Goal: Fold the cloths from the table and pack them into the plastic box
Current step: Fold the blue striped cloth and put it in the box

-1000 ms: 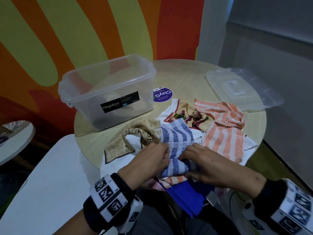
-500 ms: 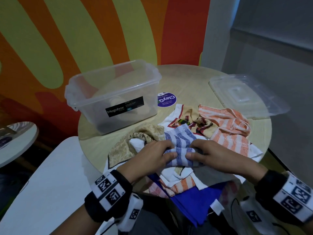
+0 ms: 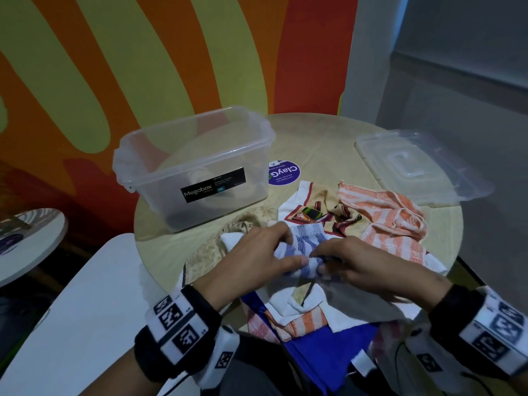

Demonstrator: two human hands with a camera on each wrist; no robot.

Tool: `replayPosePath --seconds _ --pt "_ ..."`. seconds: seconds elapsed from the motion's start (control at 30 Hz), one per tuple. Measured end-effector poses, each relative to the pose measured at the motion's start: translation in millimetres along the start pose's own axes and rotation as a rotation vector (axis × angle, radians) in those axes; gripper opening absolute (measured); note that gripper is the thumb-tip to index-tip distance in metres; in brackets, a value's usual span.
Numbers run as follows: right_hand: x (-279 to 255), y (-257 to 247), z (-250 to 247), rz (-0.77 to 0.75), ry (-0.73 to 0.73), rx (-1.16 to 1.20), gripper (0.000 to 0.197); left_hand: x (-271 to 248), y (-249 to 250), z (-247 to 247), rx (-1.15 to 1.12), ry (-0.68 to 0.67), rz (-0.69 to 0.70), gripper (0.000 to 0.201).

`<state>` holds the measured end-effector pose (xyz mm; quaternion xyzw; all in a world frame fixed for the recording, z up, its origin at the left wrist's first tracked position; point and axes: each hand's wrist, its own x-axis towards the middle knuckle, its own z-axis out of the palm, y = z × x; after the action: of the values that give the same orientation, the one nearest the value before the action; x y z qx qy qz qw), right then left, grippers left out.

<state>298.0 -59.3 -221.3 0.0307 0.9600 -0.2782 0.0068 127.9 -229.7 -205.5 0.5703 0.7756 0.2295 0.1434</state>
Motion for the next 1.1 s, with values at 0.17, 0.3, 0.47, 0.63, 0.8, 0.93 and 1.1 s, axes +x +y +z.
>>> replayPosePath --seconds 0.17,0.3,0.47,0.63,0.8,0.93,1.1 --pt "9 4 -16 0.109 -0.099 0.16 0.015 -3 3 -5 0.281 -0.1 0.23 0.032" --pt "17 10 -10 0.15 0.014 0.249 0.017 8 -10 -3 0.165 -0.092 0.167 0.017" --pt "16 5 -10 0.083 0.136 0.079 0.041 22 -19 -2 0.111 -0.077 0.043 0.018" --pt "29 3 -6 0.054 0.092 -0.028 0.026 34 -19 -10 0.121 -0.095 -0.058 0.021" --pt "42 12 -19 0.178 -0.093 0.13 0.024 42 -15 -20 0.252 -0.095 0.029 0.035" --pt "50 21 -23 0.266 -0.136 0.25 0.025 46 -23 -24 0.314 -0.199 0.084 0.039" --pt "54 14 -24 0.193 0.002 0.25 0.017 56 -31 -29 0.108 -0.101 -0.022 0.028"
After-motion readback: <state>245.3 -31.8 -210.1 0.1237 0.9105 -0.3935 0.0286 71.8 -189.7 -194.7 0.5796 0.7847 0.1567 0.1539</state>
